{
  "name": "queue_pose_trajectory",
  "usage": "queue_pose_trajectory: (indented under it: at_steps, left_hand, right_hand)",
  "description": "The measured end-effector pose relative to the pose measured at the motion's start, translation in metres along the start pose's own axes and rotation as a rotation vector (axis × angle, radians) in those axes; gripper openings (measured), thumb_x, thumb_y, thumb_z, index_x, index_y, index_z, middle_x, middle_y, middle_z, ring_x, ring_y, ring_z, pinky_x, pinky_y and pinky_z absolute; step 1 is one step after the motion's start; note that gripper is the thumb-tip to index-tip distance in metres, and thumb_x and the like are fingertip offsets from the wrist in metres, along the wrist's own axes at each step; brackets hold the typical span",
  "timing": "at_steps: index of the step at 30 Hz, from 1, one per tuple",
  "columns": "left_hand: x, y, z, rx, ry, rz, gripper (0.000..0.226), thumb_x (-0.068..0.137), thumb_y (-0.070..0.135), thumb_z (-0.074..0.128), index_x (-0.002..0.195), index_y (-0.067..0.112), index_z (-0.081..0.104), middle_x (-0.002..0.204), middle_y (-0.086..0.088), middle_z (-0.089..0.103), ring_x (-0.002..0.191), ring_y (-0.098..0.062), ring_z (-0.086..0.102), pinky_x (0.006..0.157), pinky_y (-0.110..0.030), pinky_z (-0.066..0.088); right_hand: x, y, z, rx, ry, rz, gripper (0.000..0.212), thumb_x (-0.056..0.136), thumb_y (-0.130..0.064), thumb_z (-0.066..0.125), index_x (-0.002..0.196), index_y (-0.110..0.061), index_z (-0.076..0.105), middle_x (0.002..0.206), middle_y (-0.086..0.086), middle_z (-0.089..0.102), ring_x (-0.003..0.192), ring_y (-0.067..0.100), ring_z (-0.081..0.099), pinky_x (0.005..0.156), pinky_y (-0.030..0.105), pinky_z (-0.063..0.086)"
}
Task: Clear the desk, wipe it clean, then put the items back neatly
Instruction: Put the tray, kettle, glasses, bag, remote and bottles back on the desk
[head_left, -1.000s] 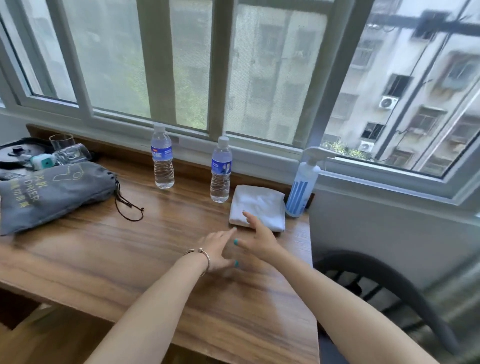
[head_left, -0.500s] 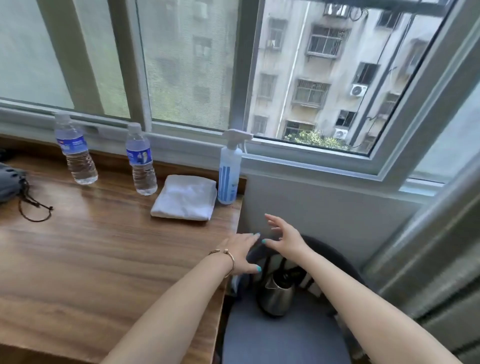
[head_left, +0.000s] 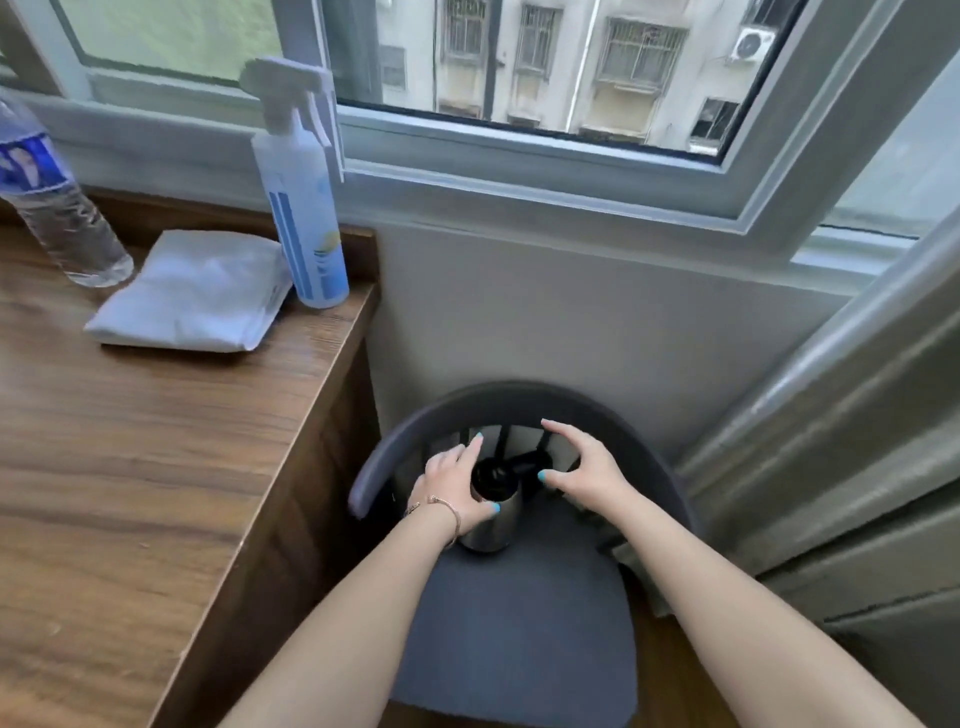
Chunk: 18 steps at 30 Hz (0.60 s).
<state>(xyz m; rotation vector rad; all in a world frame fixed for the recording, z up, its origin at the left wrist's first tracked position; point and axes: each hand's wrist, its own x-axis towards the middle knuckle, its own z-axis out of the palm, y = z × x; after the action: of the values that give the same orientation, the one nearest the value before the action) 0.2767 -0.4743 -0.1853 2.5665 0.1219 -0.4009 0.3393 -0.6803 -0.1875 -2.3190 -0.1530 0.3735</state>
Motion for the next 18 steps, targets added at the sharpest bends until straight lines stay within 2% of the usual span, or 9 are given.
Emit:
queue_pose_trajectory:
  at_steps: [1,2,4,6,14,18]
  left_hand:
    - [0.008,-0.003,0.012,-0.058,0.016,-0.039,0.094,0.080,0.044,0.067,0.153,0.033,0.009,0.156,0.008,0.024,0.144,-0.017,0.016,0.113,-0.034,0.028]
    - [0.015,-0.005,0.023,-0.102,0.029,-0.071,0.095,0.078,0.046,0.068,0.153,0.034,0.010,0.155,0.008,0.025,0.144,-0.016,0.016,0.113,-0.033,0.027]
    - [0.030,-0.011,0.045,-0.123,0.029,-0.095,0.098,0.076,0.049,0.070,0.152,0.035,0.010,0.155,0.008,0.025,0.144,-0.016,0.016,0.113,-0.033,0.026]
    - [0.045,-0.017,0.066,-0.118,0.020,-0.103,0.100,0.075,0.051,0.071,0.152,0.036,0.010,0.157,0.007,0.023,0.145,-0.016,0.014,0.114,-0.033,0.024]
    - [0.098,-0.056,0.124,-0.145,0.086,-0.140,0.107,0.067,0.057,0.076,0.151,0.035,0.014,0.156,0.006,0.022,0.144,-0.018,0.014,0.115,-0.038,0.025]
    - [0.105,-0.070,0.138,-0.136,0.060,-0.123,0.109,0.063,0.062,0.076,0.150,0.039,0.015,0.152,0.007,0.028,0.141,-0.021,0.020,0.112,-0.041,0.031]
  right_hand:
    - [0.005,0.013,0.003,0.013,-0.011,0.011,0.072,0.076,-0.011,0.079,0.138,-0.034,0.052,0.134,-0.010,0.049,0.129,0.008,0.040,0.100,0.011,0.035]
    - [0.010,0.026,0.008,0.032,-0.014,0.022,0.073,0.075,-0.011,0.081,0.138,-0.033,0.052,0.135,-0.010,0.048,0.130,0.007,0.038,0.103,0.014,0.034]
    - [0.022,0.050,0.021,0.064,-0.014,0.035,0.076,0.071,-0.015,0.084,0.135,-0.040,0.051,0.145,-0.004,0.046,0.137,0.011,0.036,0.114,0.031,0.033]
    - [0.036,0.074,0.036,0.056,-0.035,0.055,0.080,0.070,-0.019,0.085,0.136,-0.045,0.046,0.148,0.002,0.043,0.141,0.018,0.033,0.117,0.037,0.030]
    - [0.080,0.131,0.082,-0.072,-0.101,0.107,0.096,0.074,-0.032,0.084,0.150,-0.045,0.027,0.163,0.002,0.013,0.149,0.026,0.010,0.120,0.041,0.019]
    - [0.095,0.142,0.095,-0.090,-0.075,0.059,0.097,0.072,-0.031,0.085,0.151,-0.040,0.029,0.158,0.003,0.020,0.145,0.024,0.017,0.119,0.036,0.022]
